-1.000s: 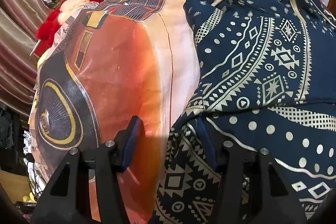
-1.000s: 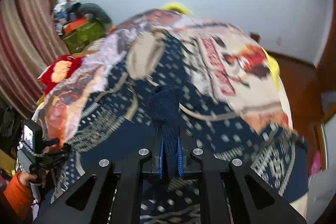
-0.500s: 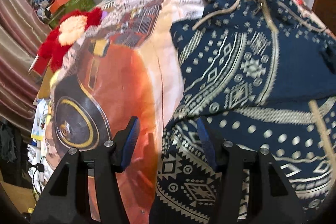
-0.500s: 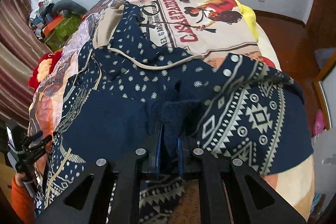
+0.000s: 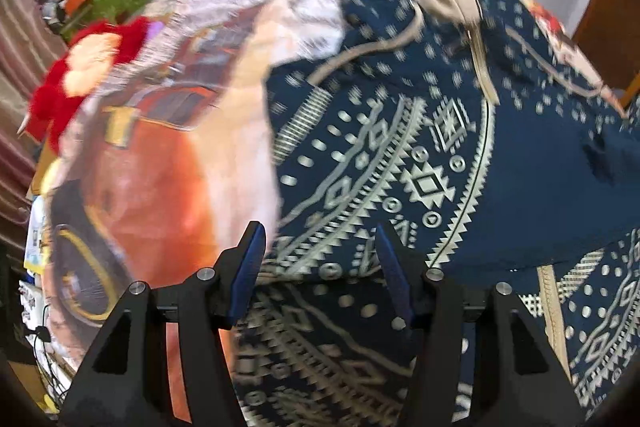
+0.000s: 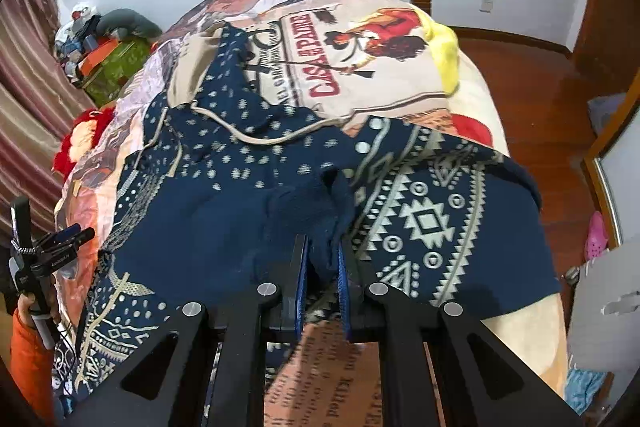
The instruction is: Fold large clothes
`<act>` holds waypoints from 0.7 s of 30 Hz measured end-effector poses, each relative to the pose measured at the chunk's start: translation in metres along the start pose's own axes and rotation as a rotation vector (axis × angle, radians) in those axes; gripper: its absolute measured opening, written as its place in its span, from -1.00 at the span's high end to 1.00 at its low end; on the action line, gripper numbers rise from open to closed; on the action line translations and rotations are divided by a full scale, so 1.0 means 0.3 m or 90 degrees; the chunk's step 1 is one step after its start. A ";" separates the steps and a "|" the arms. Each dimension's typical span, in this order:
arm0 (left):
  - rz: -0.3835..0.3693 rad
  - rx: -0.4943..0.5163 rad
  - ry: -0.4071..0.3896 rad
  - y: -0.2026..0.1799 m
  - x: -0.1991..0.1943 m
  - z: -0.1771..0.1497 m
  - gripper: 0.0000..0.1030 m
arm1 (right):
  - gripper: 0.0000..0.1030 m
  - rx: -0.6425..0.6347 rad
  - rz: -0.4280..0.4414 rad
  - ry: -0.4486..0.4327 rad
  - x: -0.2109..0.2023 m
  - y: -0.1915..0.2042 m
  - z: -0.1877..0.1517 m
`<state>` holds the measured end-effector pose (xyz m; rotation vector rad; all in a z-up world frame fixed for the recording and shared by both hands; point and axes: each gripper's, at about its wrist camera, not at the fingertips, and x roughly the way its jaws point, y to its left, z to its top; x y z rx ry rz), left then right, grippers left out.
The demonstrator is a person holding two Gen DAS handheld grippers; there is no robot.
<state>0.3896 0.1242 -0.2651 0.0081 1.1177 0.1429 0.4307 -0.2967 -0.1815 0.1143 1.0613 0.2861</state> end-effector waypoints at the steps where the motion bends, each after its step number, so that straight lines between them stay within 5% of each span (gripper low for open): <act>1: 0.003 0.004 0.012 -0.014 0.022 -0.002 -0.09 | 0.81 0.003 0.000 -0.002 -0.003 -0.008 -0.001; 8: 0.036 0.050 0.020 -0.087 0.044 -0.018 -0.09 | 0.81 0.019 -0.067 -0.044 -0.091 -0.107 -0.004; 16: 0.001 0.087 -0.039 -0.224 -0.100 0.053 -0.10 | 0.77 0.088 -0.121 -0.160 -0.285 -0.280 -0.039; 18: -0.019 0.096 -0.051 -0.277 -0.132 0.076 -0.10 | 0.47 0.121 -0.111 -0.165 -0.312 -0.327 -0.058; 20: -0.045 0.108 -0.060 -0.341 -0.158 0.098 -0.10 | -0.52 0.155 -0.099 -0.177 -0.332 -0.369 -0.087; 21: -0.061 0.115 -0.061 -0.381 -0.168 0.109 -0.10 | -0.61 0.168 -0.093 -0.193 -0.345 -0.387 -0.107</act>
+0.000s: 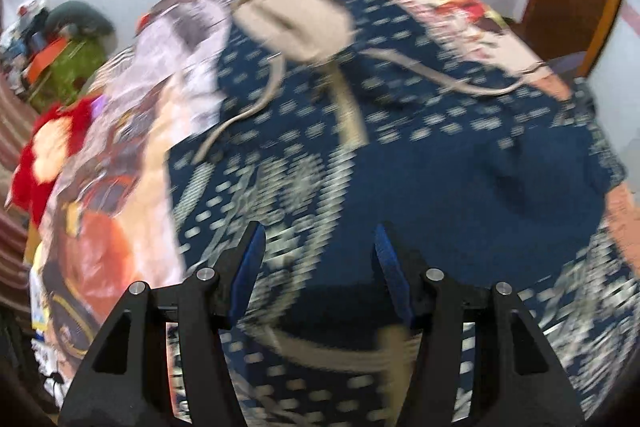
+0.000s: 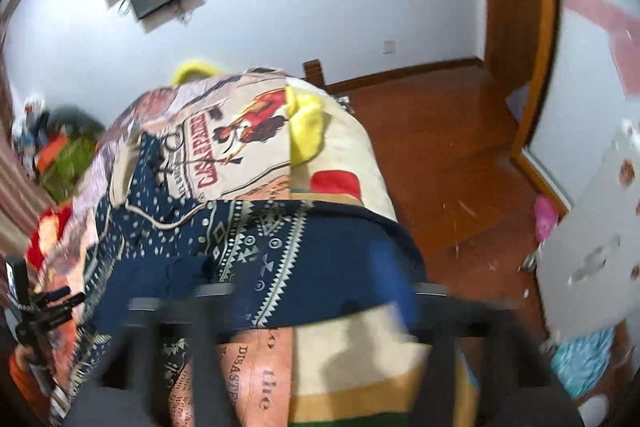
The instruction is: Fold large clothes
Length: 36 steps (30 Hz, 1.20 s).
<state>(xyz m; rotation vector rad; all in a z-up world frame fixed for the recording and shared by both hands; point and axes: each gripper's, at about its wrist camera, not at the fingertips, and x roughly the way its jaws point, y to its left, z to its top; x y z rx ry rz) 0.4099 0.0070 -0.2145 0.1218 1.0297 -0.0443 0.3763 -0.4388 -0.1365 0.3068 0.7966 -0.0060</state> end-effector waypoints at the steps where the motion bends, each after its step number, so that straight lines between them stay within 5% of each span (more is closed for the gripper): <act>1: -0.010 0.005 0.000 -0.026 0.006 0.017 -0.10 | -0.61 0.005 0.002 0.000 -0.005 -0.012 -0.009; 5: -0.047 0.016 0.015 -0.138 0.034 0.067 -0.14 | -0.61 0.053 0.017 0.052 0.032 -0.091 -0.040; 12: -0.088 0.028 0.080 -0.279 0.158 0.102 -0.14 | -0.61 0.260 0.102 0.200 0.240 -0.285 -0.123; 16: -0.078 0.046 0.090 -0.324 0.197 0.104 -0.18 | -0.59 0.347 0.132 0.244 0.353 -0.352 -0.153; 27: -0.094 0.018 0.095 -0.308 0.224 0.128 -0.36 | -0.25 0.302 0.101 0.224 0.489 -0.317 -0.131; 34: -0.077 0.023 0.089 -0.315 0.202 0.123 -0.36 | 0.75 0.298 0.058 0.176 0.479 -0.345 -0.095; 36: -0.072 0.027 0.087 -0.315 0.190 0.122 -0.36 | 0.83 0.281 0.056 0.159 0.455 -0.334 -0.076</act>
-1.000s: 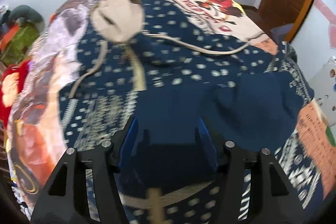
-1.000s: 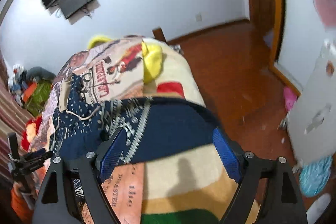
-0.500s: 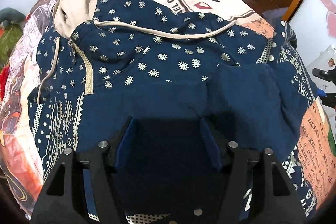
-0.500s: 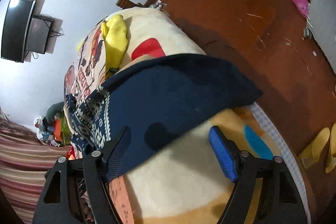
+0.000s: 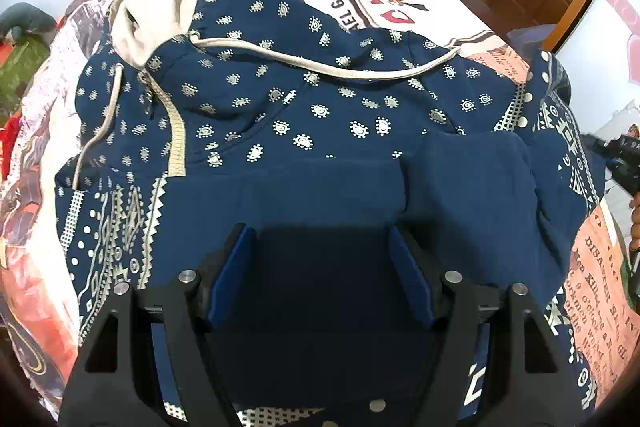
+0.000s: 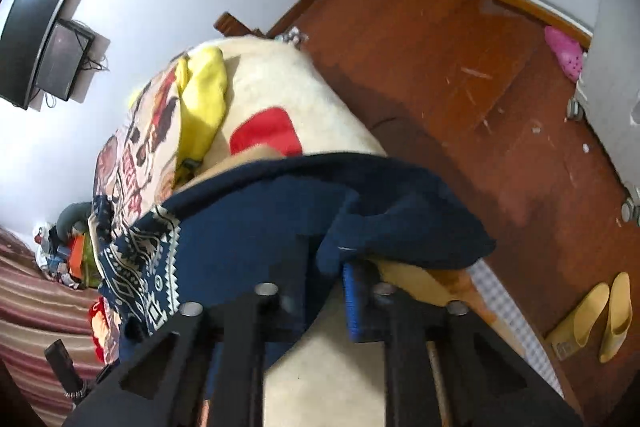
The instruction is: Fold large clothes
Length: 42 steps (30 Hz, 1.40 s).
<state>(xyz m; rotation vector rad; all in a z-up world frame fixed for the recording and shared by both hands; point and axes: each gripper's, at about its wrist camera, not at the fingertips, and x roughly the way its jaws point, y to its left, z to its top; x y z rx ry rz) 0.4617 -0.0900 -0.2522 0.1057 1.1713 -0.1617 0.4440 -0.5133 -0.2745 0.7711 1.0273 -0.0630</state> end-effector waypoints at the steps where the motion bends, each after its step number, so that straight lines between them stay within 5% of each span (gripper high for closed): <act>1: 0.004 0.002 -0.005 0.001 -0.012 -0.001 -0.35 | 0.84 -0.012 -0.002 -0.015 -0.021 0.014 0.003; 16: 0.029 -0.040 -0.132 0.133 -0.294 -0.030 -0.36 | 0.92 -0.152 0.121 -0.245 -0.517 0.408 0.011; 24: 0.060 -0.050 -0.180 0.240 -0.396 -0.113 -0.36 | 0.92 -0.298 0.145 -0.282 -0.595 0.711 -0.120; 33: 0.097 -0.075 -0.222 0.399 -0.508 -0.239 -0.36 | 0.92 -0.410 0.195 -0.190 -0.389 1.052 -0.331; 42: 0.121 -0.118 -0.229 0.548 -0.542 -0.368 -0.36 | 0.92 -0.486 0.162 0.018 0.029 1.263 -0.650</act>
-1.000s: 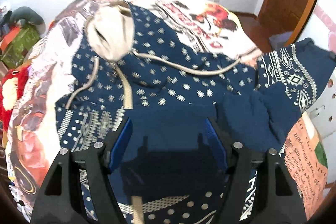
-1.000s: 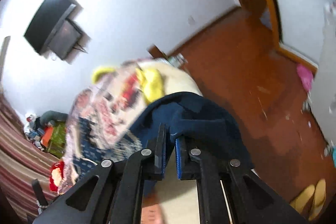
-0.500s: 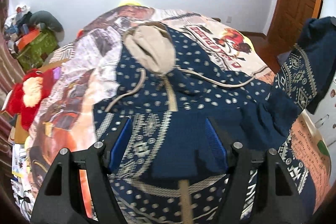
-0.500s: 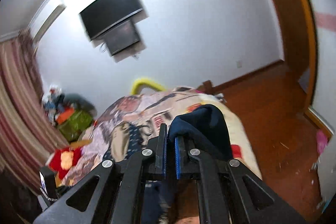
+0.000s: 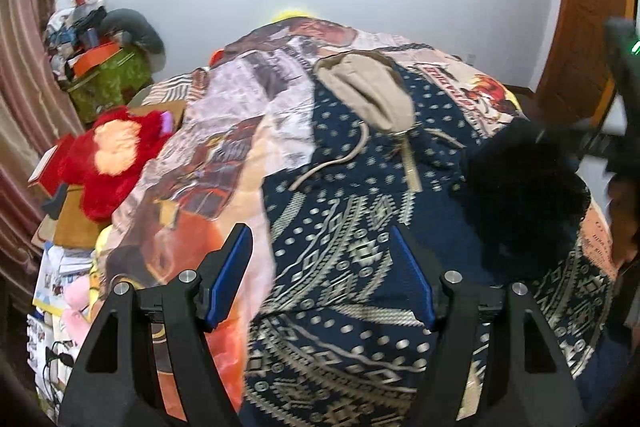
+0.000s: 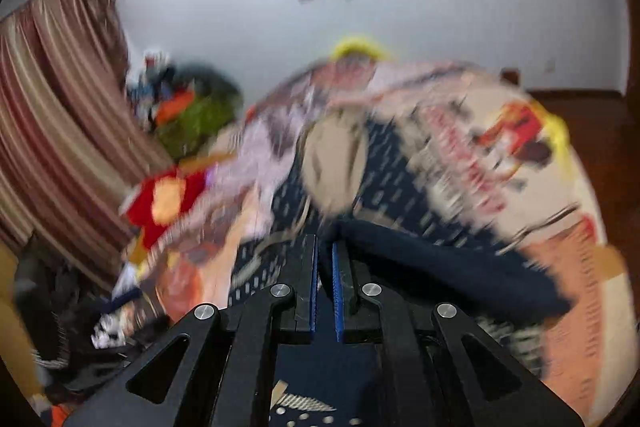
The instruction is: Fold large clothes
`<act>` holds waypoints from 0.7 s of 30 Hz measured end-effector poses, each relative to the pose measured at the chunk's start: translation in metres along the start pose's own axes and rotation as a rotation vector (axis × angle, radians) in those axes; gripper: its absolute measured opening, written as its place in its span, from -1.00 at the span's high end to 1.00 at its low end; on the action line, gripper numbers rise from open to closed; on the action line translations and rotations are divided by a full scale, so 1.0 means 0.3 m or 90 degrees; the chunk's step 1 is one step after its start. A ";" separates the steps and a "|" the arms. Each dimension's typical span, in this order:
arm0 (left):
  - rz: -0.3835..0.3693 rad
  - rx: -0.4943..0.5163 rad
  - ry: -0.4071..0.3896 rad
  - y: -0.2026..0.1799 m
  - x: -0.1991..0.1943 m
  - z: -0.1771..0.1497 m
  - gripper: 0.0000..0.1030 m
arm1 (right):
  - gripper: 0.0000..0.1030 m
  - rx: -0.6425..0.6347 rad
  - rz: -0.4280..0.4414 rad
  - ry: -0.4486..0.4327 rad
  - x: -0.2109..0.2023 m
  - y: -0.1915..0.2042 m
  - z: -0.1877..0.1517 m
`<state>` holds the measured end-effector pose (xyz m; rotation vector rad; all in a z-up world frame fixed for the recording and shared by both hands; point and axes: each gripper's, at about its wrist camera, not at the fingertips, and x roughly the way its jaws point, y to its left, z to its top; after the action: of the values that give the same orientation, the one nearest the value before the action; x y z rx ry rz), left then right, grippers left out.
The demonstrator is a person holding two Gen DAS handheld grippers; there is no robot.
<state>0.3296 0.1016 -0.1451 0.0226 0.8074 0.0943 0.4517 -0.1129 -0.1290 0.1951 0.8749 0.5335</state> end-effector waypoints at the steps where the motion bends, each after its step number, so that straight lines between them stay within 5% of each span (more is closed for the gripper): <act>1: 0.003 -0.004 0.002 0.016 0.001 -0.010 -0.36 | 0.92 -0.006 -0.002 0.022 0.038 0.015 -0.020; 13: 0.011 -0.076 0.043 0.152 0.043 -0.074 -0.36 | 0.89 -0.031 -0.066 0.261 0.325 0.053 -0.250; 21: 0.020 -0.043 0.043 0.092 0.045 -0.044 -0.36 | 0.89 -0.077 -0.071 0.286 0.274 0.052 -0.261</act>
<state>0.3273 0.1303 -0.1625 -0.0315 0.8714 0.1519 0.4283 -0.0611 -0.2285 -0.0890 1.2773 0.5321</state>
